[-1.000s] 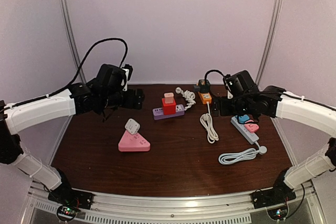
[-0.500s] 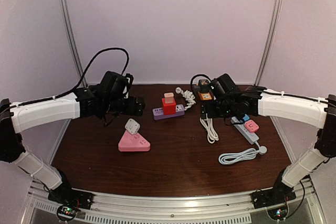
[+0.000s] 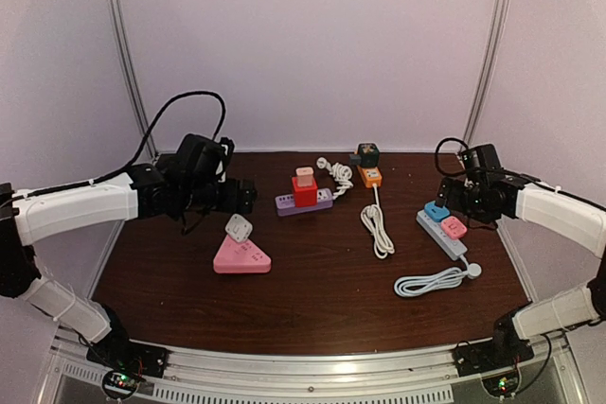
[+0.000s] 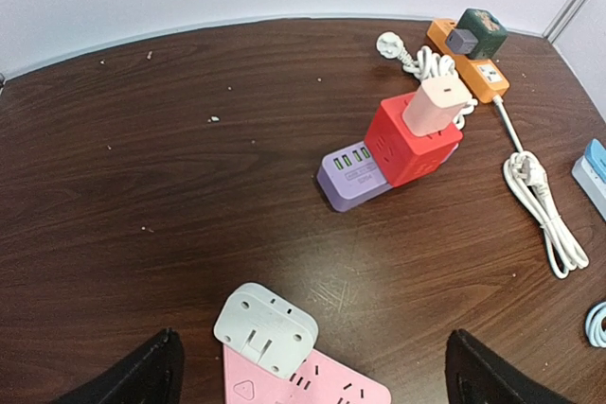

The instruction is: Pull the plug off the socket

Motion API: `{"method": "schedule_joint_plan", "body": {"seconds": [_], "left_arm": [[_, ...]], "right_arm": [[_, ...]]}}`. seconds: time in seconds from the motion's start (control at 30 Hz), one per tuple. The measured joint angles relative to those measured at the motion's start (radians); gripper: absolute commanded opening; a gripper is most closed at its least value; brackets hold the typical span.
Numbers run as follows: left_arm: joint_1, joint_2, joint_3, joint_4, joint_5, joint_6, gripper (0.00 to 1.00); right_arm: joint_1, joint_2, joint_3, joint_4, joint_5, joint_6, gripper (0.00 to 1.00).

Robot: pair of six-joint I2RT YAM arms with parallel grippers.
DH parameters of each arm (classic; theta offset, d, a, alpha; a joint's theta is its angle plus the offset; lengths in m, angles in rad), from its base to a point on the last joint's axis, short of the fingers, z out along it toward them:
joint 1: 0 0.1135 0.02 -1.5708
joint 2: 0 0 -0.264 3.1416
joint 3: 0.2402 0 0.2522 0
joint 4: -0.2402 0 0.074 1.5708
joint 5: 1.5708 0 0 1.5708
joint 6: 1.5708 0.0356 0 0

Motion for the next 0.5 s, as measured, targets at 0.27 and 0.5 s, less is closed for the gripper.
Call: {"method": "schedule_joint_plan", "body": {"seconds": [0.27, 0.5], "left_arm": [[0.001, -0.001, 0.0, 0.009, 0.0, -0.013, 0.98], [0.002, -0.001, 0.0, 0.008, 0.0, -0.022, 0.98]], "right_arm": [[-0.254, 0.013, -0.134, 0.174, -0.265, 0.008, 1.0], [-0.381, 0.103, -0.199, 0.312, -0.467, 0.03, 1.0]]}}
